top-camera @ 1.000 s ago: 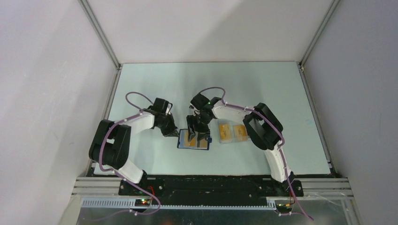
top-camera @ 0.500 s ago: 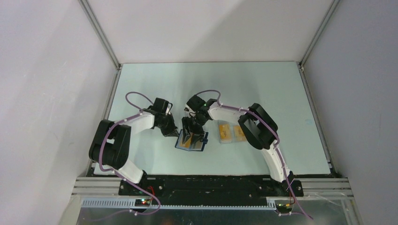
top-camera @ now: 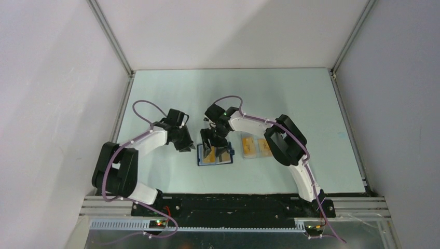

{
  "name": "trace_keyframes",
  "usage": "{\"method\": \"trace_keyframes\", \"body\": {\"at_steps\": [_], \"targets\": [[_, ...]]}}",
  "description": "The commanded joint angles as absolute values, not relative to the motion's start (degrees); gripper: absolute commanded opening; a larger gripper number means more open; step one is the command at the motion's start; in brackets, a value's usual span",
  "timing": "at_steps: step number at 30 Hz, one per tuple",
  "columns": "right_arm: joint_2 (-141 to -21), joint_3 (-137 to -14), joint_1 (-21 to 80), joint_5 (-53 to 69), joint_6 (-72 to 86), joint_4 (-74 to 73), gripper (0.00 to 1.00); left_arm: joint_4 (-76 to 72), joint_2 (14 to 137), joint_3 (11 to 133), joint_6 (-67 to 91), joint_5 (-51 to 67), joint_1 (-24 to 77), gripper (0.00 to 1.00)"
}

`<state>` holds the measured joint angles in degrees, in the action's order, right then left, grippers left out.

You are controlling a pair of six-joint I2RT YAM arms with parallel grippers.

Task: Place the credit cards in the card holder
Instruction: Insert the credit card into the card holder.

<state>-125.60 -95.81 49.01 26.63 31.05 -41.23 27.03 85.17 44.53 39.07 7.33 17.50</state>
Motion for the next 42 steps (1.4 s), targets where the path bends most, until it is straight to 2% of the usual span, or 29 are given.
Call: {"method": "trace_keyframes", "body": {"at_steps": [1, 11, 19, 23, 26, 30, 34, 42], "targets": [[-120.66, -96.36, 49.05, 22.54, 27.73, -45.71, 0.65, 28.33, 81.02, 44.80, 38.94, 6.26, 17.69, 0.35], [-114.77, -89.15, 47.63, 26.52, 28.49, -41.09, 0.60, 27.26, 79.43, 46.47, 37.80, 16.53, 19.90, 0.37], [-116.00, -84.45, 45.96, 28.86, 28.80, -37.89, 0.50, 18.06, 79.44, 41.43, 44.47, 21.62, 21.33, 0.34], [-118.59, -84.02, 45.76, 28.85, 29.56, -37.43, 0.38, 15.67, 80.92, 40.47, 46.03, 22.04, 21.37, 0.34], [-120.01, -83.89, 45.61, 28.06, 30.69, -38.05, 0.18, 14.90, 81.81, 40.19, 46.45, 21.64, 21.42, 0.34], [-121.75, -83.85, 45.44, 27.05, 31.08, -38.91, 0.07, 14.85, 82.00, 40.25, 46.10, 20.57, 21.36, 0.35], [-122.66, -84.04, 45.34, 26.19, 31.28, -39.73, 0.03, 15.29, 81.00, 39.82, 45.28, 18.58, 21.36, 0.38], [-123.19, -84.28, 45.27, 25.34, 31.46, -40.38, 0.01, 15.85, 81.90, 39.55, 44.63, 17.95, 21.37, 0.42]]}}
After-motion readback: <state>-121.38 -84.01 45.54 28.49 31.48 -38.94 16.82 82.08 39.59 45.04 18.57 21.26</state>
